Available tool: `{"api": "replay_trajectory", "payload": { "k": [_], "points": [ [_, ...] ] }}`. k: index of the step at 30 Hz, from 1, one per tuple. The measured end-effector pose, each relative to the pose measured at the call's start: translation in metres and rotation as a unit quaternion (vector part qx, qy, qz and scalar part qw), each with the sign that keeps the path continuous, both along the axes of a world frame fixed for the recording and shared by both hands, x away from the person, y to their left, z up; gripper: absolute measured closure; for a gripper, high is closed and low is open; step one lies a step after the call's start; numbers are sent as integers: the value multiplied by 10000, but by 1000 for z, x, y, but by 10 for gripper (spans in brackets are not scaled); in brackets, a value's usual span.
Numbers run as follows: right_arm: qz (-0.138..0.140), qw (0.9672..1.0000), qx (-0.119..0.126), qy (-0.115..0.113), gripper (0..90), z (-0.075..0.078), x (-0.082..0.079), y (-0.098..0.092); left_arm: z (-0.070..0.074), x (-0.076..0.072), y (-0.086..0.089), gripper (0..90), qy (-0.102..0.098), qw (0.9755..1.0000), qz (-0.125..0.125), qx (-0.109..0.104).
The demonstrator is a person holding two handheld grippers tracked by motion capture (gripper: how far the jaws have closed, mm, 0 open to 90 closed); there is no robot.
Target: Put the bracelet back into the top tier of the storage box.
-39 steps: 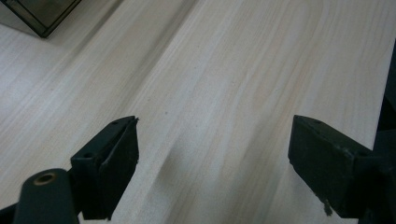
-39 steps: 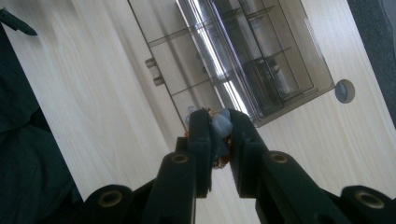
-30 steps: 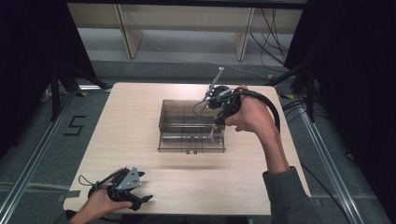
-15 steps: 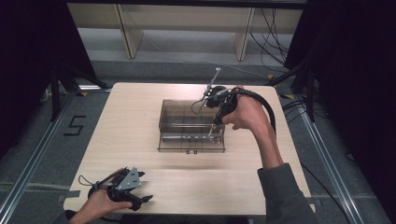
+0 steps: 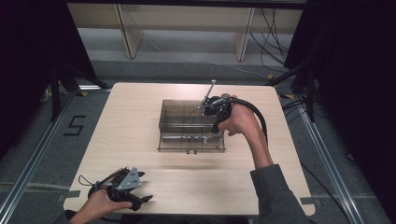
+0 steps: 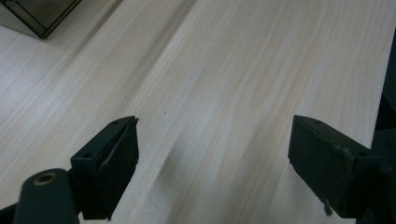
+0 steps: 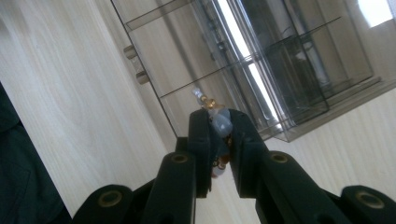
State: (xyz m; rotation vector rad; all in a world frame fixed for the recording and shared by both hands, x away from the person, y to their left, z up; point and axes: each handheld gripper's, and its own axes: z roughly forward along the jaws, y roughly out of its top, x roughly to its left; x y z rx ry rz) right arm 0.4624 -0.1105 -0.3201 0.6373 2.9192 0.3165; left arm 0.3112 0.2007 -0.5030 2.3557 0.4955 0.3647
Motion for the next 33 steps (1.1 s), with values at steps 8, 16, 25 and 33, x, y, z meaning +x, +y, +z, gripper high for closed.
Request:
{"api": "replay_trajectory", "payload": {
  "k": [8,16,25,33],
  "points": [
    [-59,9998,-43,180,806,-22,9,3,0,1,0,163,30,10000,-19,-6],
    [-63,9991,-147,382,806,-51,19,4,0,-1,0,162,4,10000,-18,-58],
    [-174,9981,-256,538,805,-72,23,3,0,-1,0,162,-17,10000,-13,-57],
    [-278,9971,-140,701,757,-75,22,2,-1,-1,0,162,7,10000,-24,-27]
  ]
}}
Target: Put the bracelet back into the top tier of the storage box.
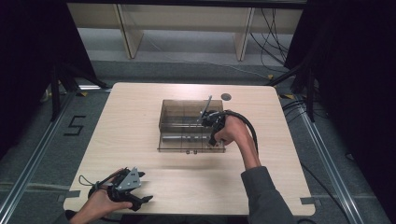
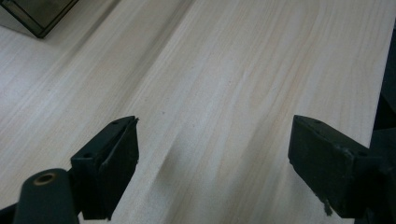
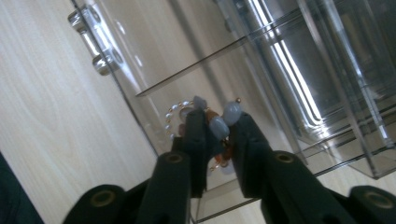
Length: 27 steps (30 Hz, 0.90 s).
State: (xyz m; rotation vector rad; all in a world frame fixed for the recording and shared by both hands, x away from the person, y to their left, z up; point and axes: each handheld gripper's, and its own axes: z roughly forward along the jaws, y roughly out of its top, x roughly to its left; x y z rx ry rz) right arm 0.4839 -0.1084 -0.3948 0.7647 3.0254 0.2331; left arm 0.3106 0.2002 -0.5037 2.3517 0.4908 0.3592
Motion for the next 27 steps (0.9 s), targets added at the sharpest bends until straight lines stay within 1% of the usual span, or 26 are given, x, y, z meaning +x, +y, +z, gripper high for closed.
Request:
{"api": "replay_trajectory", "payload": {
  "k": [1,2,3,4,5,6,9,10,11,12,13,15,16,17,18,19,20,21,22,24,26,27],
  "points": [
    [-55,9999,-26,-126,728,1,-1,-1,0,1,0,162,9,10000,19,-18],
    [-55,9999,-26,-126,728,1,-1,-1,0,1,0,162,9,10000,19,-18],
    [-54,9999,73,-89,694,3,-3,-3,0,1,0,162,46,10000,-22,11],
    [-90,9998,34,-152,687,4,-4,-4,0,1,0,162,42,10000,-25,20],
    [-90,9998,34,-152,687,4,-4,-4,0,1,0,162,42,10000,-25,20],
    [-87,9996,203,-178,667,9,-5,-6,0,1,0,162,51,10000,-7,16],
    [-90,9993,228,-273,633,14,-6,-11,0,1,0,162,47,10000,-14,21],
    [-142,9992,235,-295,624,17,-8,-12,0,1,0,162,44,10000,-15,34],
    [-208,9990,250,-300,623,19,-9,-13,0,1,0,162,52,10000,-2,20],
    [-208,9990,250,-300,623,19,-9,-13,0,1,0,162,52,10000,-2,20],
    [-180,9986,309,-402,607,24,-11,-15,0,1,0,162,47,10000,-4,22],
    [-171,9983,332,-446,599,28,-13,-16,0,1,0,162,46,10000,-10,31],
    [-201,9983,310,-456,598,31,-14,-17,0,1,0,162,13,10000,30,38],
    [-161,9977,367,-543,598,34,-16,-18,0,1,0,162,46,10000,9,17],
    [-161,9977,367,-543,598,34,-16,-18,0,1,0,162,46,10000,9,17],
    [-159,9975,368,-575,590,38,-18,-20,0,1,0,162,-2,10000,27,34],
    [-171,9972,386,-619,589,39,-19,-21,0,1,0,162,1,10000,23,51],
    [-243,9971,391,-607,588,40,-21,-22,0,1,0,162,18,10000,27,36],
    [-195,9969,396,-656,586,41,-21,-24,0,1,0,162,13,10000,39,35],
    [-216,9969,380,-659,585,42,-22,-27,0,1,0,162,11,10000,30,31],
    [-234,9965,360,-715,570,42,-23,-30,0,1,0,162,14,10000,26,43],
    [-342,9960,354,-742,557,43,-25,-33,0,1,1,162,11,10000,39,38]
  ]
}}
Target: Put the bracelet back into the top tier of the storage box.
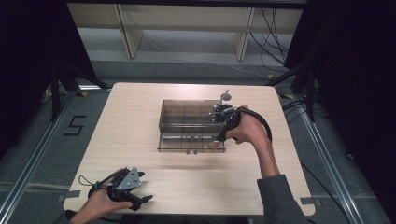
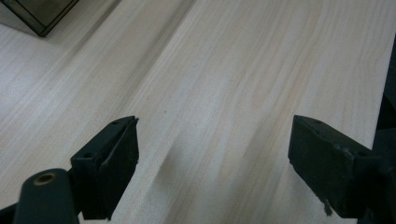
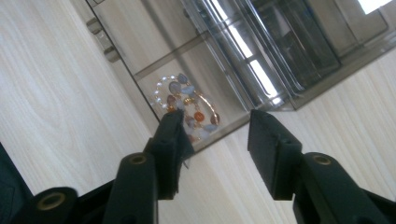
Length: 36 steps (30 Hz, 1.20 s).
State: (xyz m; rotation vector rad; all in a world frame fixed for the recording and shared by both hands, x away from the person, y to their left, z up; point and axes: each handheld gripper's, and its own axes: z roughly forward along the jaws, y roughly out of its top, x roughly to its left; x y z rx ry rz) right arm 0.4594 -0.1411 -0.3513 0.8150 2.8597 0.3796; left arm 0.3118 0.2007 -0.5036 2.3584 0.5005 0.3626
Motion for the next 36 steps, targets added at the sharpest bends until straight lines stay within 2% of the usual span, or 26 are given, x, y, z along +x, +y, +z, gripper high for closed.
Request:
{"api": "replay_trajectory", "payload": {
  "k": [4,12,15,18,21,22,26,32,33,35,36],
  "points": [
    [-33,10000,44,-70,521,1,-5,-9,0,0,0,162,-2,10000,-15,16],
    [-307,9993,177,-103,441,0,-12,-22,0,0,-1,162,2,10000,4,12],
    [-394,9987,294,-89,429,-2,-15,-28,0,-1,-1,162,-7,10000,-18,-8],
    [-519,9978,389,-144,398,-4,-18,-34,0,0,-1,162,-4,10000,11,-1],
    [-476,9977,410,-266,377,-5,-19,-37,0,0,-1,162,-1,10000,-10,-3],
    [-548,9967,514,-317,371,-7,-23,-39,0,0,-1,162,-7,10000,7,11],
    [-578,9955,676,-338,354,-10,-30,-42,-1,0,-1,162,-41,10000,3,-10],
    [-603,9941,761,-481,333,-15,-38,-47,0,-1,-1,162,-23,10000,7,-17],
    [-677,9924,891,-505,332,-17,-42,-47,0,0,-1,162,-13,10000,0,-33],
    [-707,9916,977,-463,323,-20,-45,-48,-1,0,-1,162,-18,10000,6,-18],
    [-692,9908,1030,-549,321,-22,-48,-50,0,-1,-1,163,-37,10000,9,-16]
  ]
}}
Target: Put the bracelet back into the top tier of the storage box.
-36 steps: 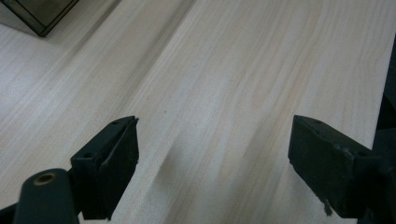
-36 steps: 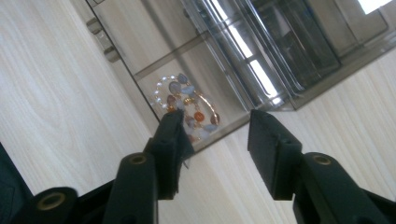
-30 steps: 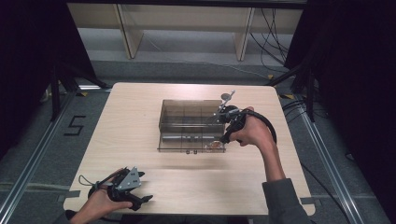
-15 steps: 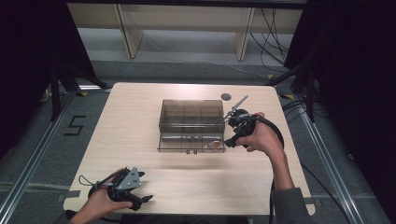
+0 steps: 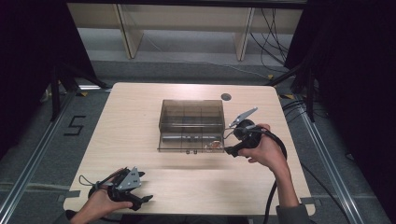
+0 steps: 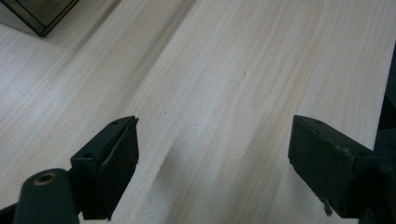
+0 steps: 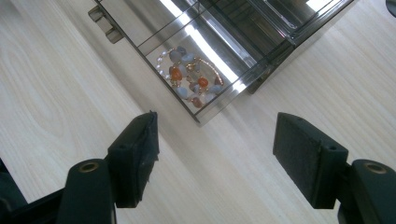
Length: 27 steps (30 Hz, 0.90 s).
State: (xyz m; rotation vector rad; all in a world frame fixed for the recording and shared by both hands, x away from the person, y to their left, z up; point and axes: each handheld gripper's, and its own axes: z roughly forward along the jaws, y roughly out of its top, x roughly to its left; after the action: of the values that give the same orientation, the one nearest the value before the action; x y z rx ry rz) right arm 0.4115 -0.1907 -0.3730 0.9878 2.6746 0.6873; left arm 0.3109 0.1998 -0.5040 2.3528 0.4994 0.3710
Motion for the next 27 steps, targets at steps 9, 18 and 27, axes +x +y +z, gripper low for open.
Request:
{"api": "replay_trajectory", "payload": {
  "k": [9,18,27],
  "points": [
    [66,9998,172,-113,311,-12,-7,-4,0,1,0,162,22,10000,-2,-8],
    [-144,9994,270,-140,261,-21,-14,-5,0,1,0,162,9,10000,-21,57],
    [-254,9982,503,-222,165,-30,-22,-10,0,0,0,162,8,10000,11,6]
  ]
}}
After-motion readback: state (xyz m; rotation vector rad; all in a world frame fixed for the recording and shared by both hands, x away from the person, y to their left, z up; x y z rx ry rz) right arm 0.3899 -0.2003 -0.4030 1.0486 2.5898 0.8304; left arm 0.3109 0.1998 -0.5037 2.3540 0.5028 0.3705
